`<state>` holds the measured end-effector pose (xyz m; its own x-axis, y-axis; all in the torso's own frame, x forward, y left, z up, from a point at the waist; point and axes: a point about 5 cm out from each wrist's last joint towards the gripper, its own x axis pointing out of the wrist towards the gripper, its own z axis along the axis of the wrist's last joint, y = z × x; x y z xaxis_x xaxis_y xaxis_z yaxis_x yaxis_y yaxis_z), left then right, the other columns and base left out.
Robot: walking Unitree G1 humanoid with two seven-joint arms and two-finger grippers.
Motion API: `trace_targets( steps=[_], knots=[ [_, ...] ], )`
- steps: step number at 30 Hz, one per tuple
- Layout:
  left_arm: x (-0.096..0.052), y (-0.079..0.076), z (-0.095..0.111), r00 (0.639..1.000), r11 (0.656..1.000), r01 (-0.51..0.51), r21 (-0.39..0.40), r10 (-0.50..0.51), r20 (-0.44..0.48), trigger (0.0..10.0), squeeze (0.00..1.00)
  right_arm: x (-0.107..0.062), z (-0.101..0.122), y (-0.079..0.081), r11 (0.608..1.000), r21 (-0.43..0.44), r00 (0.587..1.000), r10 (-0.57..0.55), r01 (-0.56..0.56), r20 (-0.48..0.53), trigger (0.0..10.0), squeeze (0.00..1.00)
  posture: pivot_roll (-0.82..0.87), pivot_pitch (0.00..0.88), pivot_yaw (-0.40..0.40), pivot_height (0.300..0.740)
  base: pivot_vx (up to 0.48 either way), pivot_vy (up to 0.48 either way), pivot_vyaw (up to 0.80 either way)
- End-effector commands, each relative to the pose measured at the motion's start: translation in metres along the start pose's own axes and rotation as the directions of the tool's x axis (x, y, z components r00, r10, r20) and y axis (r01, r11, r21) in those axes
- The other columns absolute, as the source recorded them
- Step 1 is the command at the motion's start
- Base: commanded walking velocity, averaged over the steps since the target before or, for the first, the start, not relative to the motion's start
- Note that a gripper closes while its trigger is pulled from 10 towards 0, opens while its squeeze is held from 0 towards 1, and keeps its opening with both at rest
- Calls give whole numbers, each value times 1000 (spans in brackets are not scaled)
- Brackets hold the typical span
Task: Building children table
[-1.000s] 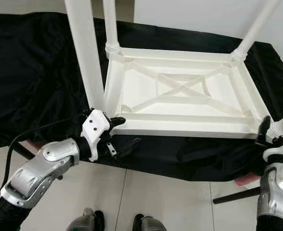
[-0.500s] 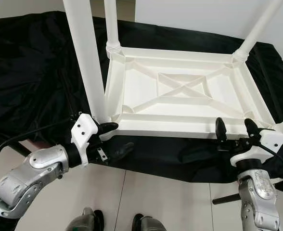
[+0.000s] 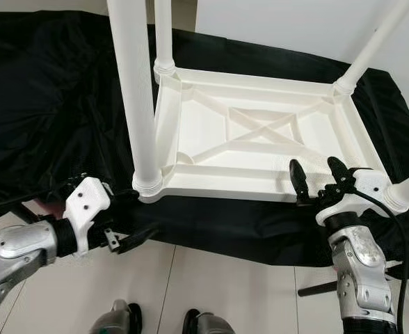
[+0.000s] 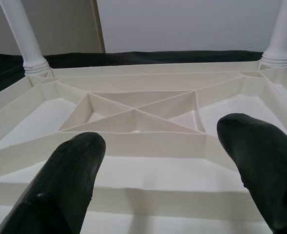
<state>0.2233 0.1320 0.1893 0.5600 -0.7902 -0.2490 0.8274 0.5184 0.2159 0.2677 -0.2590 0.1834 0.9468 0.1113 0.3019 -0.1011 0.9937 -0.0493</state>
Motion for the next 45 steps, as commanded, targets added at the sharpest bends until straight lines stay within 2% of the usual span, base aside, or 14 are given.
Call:
trace_targets(
  steps=[1, 3, 5, 11, 13, 24, 25, 31, 37, 45],
  knots=[
    [-4, 4, 2, 999, 999, -35, 18, 35, -2, 10000, 0, 2, -5, 3, 999, 22, 999, 24, -23, -28, 10000, 0, 157, 166, -136, 740, 0, 0, 0],
    [-5, 12, 4, 995, 995, -95, 15, 95, 9, 10000, 0, 4, -8, 9, 997, 48, 997, 69, -67, -39, 10000, 0, 163, 167, -141, 740, 0, 0, 0],
    [-5, 13, 4, 995, 995, -99, 11, 99, 9, 10000, 0, 4, -8, 10, 996, 54, 996, 77, -75, -42, 10000, 0, 163, 167, -141, 740, 0, 0, 0],
    [0, 25, 8, 980, 981, -194, 4, 194, 38, 10000, 0, 1, -14, 27, 981, 73, 981, 183, -178, -69, 10000, 0, 156, 164, -141, 740, 0, 0, 0],
    [5, 28, 9, 977, 979, -206, -11, 206, 54, 10000, 0, -1, -15, 30, 978, 86, 977, 199, -192, -74, 10000, 0, 147, 163, -137, 740, 0, 0, 0],
    [19, 37, 16, 963, 968, -248, -19, 249, 99, 10000, 0, -3, -15, 27, 980, 85, 980, 185, -178, -72, 10000, 0, 117, 165, -125, 740, 0, 0, 0],
    [26, 39, 20, 960, 968, -249, -29, 251, 121, 10000, 0, -5, -15, 26, 981, 86, 980, 183, -176, -73, 10000, 0, 114, 167, -122, 740, 0, 0, 0],
    [40, 39, 28, 958, 971, -233, -47, 238, 162, 10000, 0, -7, -15, 26, 981, 86, 981, 180, -174, -75, 10000, 0, 106, 170, -117, 740, 0, 0, 0],
    [66, 20, 44, 963, 992, -120, -41, 127, 240, 10000, 0, -12, -16, 31, 970, 104, 969, 230, -220, -87, 10000, 0, 98, 174, -113, 740, 0, 0, 0],
    [83, 7, 54, 958, 997, -55, -50, 67, 277, 10000, 0, -19, -15, 37, 944, 116, 940, 322, -309, -113, 10000, 0, 86, 181, -99, 740, 0, 0, 0]
  ],
)
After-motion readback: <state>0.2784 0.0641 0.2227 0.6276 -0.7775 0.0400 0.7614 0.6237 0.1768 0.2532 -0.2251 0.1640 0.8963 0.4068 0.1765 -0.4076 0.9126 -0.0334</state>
